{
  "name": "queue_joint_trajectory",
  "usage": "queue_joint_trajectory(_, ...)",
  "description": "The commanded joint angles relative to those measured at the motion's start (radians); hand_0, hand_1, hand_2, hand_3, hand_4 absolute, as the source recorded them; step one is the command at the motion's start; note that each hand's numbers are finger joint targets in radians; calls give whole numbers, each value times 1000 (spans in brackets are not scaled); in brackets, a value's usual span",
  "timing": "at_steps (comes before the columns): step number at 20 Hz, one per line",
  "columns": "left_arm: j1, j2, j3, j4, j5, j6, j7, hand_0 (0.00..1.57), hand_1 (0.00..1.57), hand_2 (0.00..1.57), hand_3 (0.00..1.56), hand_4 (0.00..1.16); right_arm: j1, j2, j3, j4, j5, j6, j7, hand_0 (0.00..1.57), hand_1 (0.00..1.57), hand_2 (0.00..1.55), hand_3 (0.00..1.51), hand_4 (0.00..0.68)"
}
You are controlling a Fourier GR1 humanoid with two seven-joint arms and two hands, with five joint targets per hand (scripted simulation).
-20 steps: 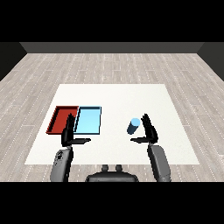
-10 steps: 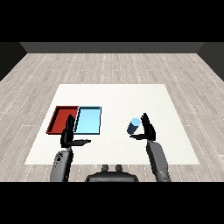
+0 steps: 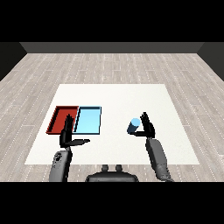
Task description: Pick the blue can and put it in the blue box
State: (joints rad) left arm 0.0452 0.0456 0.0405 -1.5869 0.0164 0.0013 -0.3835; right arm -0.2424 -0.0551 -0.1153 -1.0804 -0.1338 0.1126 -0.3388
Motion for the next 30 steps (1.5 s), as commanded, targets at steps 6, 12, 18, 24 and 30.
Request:
queue_joint_trajectory(6, -8, 12, 13, -29, 7, 6, 31, 0, 0, 0, 0, 0, -80, 32, 0, 86, -25, -41, 15, 0, 0, 0, 0, 0)
queue_joint_trajectory(12, 1, 30, 43, 67, 17, -32, -75, 0, 0, 0, 0, 0, -114, 47, -7, 208, -20, -58, -65, 0, 0, 0, 0, 0)
queue_joint_trajectory(18, 55, 3, -3, -85, 18, -11, 15, 0, 0, 0, 0, 0, -165, 28, -23, 243, -61, -17, -35, 0, 0, 0, 0, 0)
queue_joint_trajectory(24, 3, 5, 14, 35, 5, -11, -43, 0, 0, 0, 0, 0, -192, 13, -10, 295, -59, -55, -60, 0, 0, 0, 0, 0)
queue_joint_trajectory(30, -2, 6, 6, -71, 17, 0, 72, 0, 0, 0, 0, 0, -216, 42, -13, 274, -84, -103, -22, 0, 0, 0, 0, 0)
